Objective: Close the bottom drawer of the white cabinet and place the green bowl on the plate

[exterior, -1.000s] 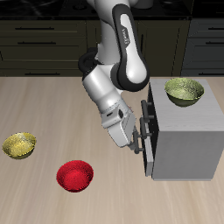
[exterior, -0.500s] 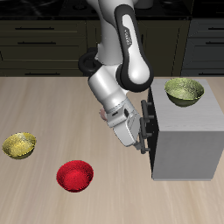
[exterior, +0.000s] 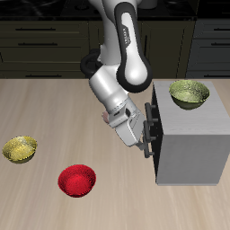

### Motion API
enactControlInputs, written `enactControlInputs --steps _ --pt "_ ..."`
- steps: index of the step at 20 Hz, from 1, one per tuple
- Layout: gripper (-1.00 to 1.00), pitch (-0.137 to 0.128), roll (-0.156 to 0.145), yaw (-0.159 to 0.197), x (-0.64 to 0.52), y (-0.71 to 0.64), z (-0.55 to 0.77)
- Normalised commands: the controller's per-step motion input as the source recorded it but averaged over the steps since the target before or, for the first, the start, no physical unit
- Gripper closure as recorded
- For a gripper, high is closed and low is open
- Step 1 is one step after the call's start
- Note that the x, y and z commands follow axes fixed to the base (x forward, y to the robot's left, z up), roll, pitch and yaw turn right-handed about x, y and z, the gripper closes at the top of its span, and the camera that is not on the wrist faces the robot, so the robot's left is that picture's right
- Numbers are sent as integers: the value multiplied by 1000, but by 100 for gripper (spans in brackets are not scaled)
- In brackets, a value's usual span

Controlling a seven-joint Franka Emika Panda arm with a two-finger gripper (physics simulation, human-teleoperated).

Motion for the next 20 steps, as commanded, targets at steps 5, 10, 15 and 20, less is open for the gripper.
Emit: enactControlInputs --steps 5,10,15,20 --pt "-100 93 -52 -197 -140 -18 540" --pt "-100 214 -133 -463 -208 -233 768" --pt "-100 158 -111 -332 -207 -315 559" --pt "-100 127 -83 -335 -177 -480 534"
